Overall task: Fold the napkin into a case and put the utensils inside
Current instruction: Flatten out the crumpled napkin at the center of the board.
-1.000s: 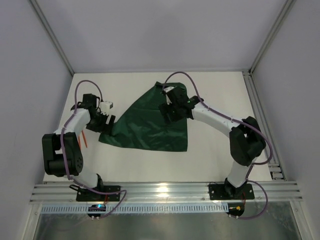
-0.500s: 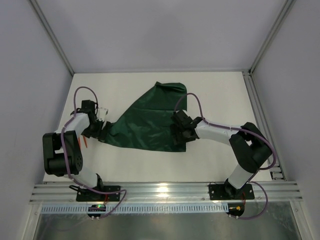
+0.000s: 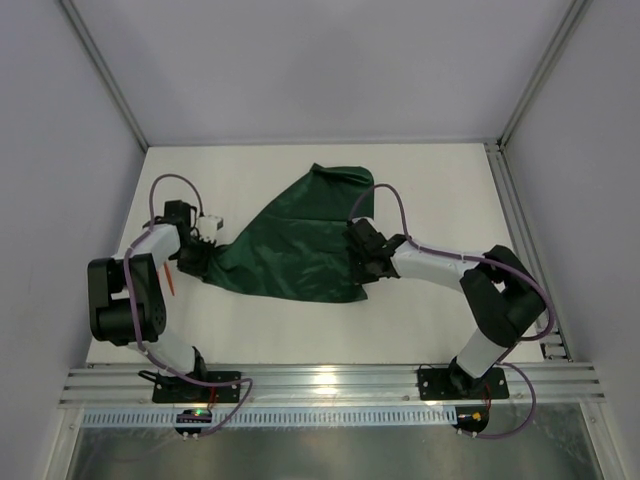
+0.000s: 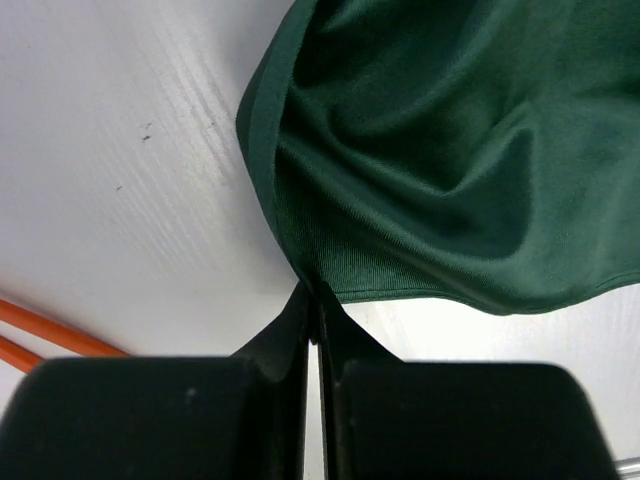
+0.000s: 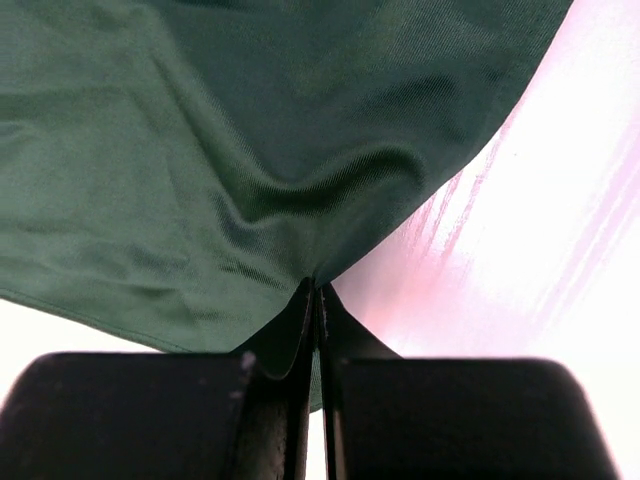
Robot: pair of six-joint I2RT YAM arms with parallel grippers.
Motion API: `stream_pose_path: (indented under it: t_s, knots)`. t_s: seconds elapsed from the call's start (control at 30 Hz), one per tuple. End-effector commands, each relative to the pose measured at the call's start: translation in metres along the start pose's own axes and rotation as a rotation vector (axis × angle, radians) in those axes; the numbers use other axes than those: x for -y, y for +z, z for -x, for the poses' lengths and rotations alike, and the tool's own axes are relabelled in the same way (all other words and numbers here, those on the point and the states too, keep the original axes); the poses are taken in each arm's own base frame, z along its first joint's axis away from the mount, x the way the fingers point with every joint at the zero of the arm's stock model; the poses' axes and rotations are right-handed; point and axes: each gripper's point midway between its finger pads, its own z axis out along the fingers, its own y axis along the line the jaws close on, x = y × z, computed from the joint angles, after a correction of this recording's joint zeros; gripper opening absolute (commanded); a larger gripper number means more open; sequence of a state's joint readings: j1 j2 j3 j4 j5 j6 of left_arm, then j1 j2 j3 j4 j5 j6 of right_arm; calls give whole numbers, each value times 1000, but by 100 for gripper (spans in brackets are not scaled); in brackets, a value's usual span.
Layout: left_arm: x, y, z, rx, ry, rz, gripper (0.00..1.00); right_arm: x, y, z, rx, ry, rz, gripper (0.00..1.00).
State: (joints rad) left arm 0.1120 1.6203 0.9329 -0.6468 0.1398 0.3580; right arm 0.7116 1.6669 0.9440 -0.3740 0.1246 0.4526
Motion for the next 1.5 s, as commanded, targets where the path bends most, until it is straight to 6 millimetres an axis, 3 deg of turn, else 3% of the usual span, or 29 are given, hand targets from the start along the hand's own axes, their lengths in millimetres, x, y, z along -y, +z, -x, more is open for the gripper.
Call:
stream_pose_path:
  t_s: [0.0, 0.17, 0.27, 0.37, 0.4, 0.5, 0.53, 0.6, 0.63, 0.67, 0.7, 0.73, 0.83, 0.87, 0.9, 1.0, 1.07, 1.1, 1.2, 1.23, 1.27, 1.3, 1.33, 1.37, 1.43, 1.47]
  knots:
    - [3, -10, 24, 87, 9, -46, 0, -12, -28, 33, 112, -18, 40, 4]
    - [-5, -23, 39, 157, -16, -5, 0, -19, -66, 67, 229, -26, 94, 4]
    - [-3, -43, 47, 202, -22, -9, 0, -23, -89, 82, 284, -45, 124, 4]
    - [8, -83, 63, 296, -9, -39, 0, -25, -123, 106, 358, -78, 125, 4]
    - [10, -111, 77, 374, 13, -23, 0, -23, -134, 115, 385, -100, 113, 4]
    - [27, -162, 86, 453, 41, -61, 0, -27, -193, 146, 497, -126, 136, 4]
    - [27, -202, 101, 547, 76, -25, 0, -29, -223, 161, 551, -147, 153, 4]
    - [33, -240, 99, 580, 86, -4, 0, -30, -269, 174, 636, -156, 182, 4]
    - [33, -259, 102, 611, 96, 15, 0, -31, -303, 183, 694, -155, 208, 4]
    - [38, -297, 106, 679, 110, 47, 0, -31, -321, 186, 727, -162, 223, 4]
    - [39, -317, 108, 717, 115, 67, 0, -30, -346, 187, 775, -163, 248, 4]
    - [43, -356, 113, 805, 133, 107, 0, -31, -375, 190, 827, -163, 281, 4]
    - [50, -403, 107, 878, 133, 155, 0, -27, -428, 187, 925, -158, 338, 4]
    - [53, -428, 107, 938, 140, 184, 0, -27, -435, 186, 936, -156, 350, 4]
    - [54, -435, 106, 950, 138, 191, 0, -26, -444, 184, 950, -155, 364, 4]
    - [57, -447, 107, 980, 127, 190, 0, -27, -449, 182, 955, -148, 383, 4]
    - [55, -444, 111, 980, 114, 181, 0, -26, -436, 187, 933, -142, 349, 4]
    - [51, -432, 116, 955, 91, 165, 0, -24, -431, 191, 928, -138, 322, 4]
    - [37, -420, 135, 956, 61, 176, 0, -21, -404, 215, 889, -127, 314, 4]
    - [29, -407, 146, 927, 35, 164, 0, -33, -403, 220, 874, -140, 412, 4]
    - [25, -404, 154, 928, 26, 163, 0, -20, -381, 238, 844, -101, 388, 4]
    - [20, -398, 161, 919, 16, 161, 0, -18, -379, 251, 854, -93, 401, 4]
    - [11, -387, 176, 908, -7, 152, 0, -13, -350, 266, 806, -77, 381, 4]
    - [7, -381, 185, 903, -17, 145, 0, -9, -339, 276, 792, -69, 367, 4]
    - [-3, -369, 206, 892, -51, 126, 0, -9, -338, 298, 803, -60, 367, 4]
    - [-7, -368, 216, 905, -58, 123, 0, -4, -309, 313, 759, -38, 352, 4]
